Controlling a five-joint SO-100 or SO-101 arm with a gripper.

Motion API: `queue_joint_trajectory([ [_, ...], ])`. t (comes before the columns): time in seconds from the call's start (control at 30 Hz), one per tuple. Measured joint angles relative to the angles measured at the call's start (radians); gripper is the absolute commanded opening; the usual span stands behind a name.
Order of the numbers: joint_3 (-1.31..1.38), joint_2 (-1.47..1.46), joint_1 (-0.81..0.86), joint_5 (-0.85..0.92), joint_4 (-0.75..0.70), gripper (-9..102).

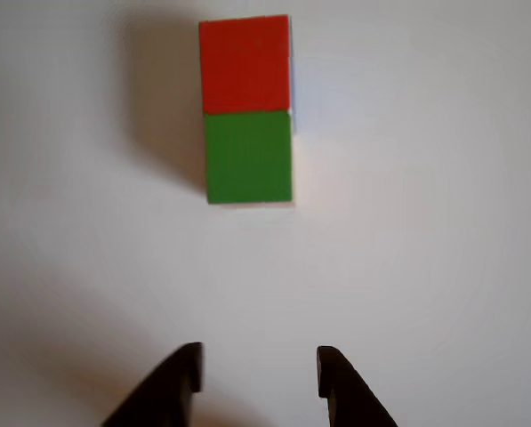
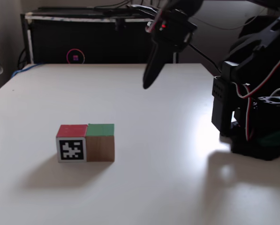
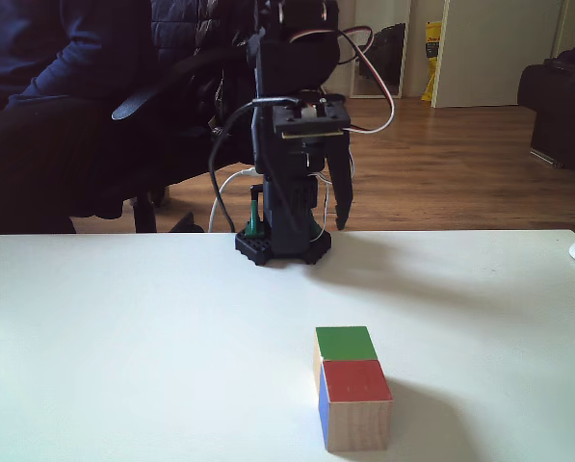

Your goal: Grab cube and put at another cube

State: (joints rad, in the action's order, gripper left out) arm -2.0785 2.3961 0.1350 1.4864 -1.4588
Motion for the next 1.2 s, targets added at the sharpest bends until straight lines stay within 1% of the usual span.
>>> queue_joint_trajectory([
  [0.07, 0.038, -0.046, 0.011, 0.038, 0.0, 37],
  [0.1, 0.058, -0.071, 0.017, 0.051, 0.0, 47],
  [0.13, 0.081, -0.095, 0.028, 0.061, 0.0, 51],
  [0.17, 0.106, -0.12, 0.04, 0.083, -0.005, 51],
  [0.23, 0.137, -0.16, 0.046, 0.133, -0.008, 51],
  [0.3, 0.166, -0.216, 0.038, 0.109, 0.003, 51],
  [0.37, 0.222, -0.295, 0.044, 0.078, -0.006, 48],
  [0.43, 0.318, -0.394, 0.044, 0.058, -0.055, 46],
  [0.53, 0.515, -0.588, 0.038, 0.023, -0.183, 43],
  [0.63, 0.746, -0.788, 0.035, -0.003, -0.302, 42],
  [0.73, 0.859, -0.897, 0.035, -0.005, -0.337, 44],
  [0.97, 0.92, -1.005, 0.035, 0.026, -0.345, 44],
  [1.2, 0.824, -1.005, 0.038, 0.081, -0.287, 45],
])
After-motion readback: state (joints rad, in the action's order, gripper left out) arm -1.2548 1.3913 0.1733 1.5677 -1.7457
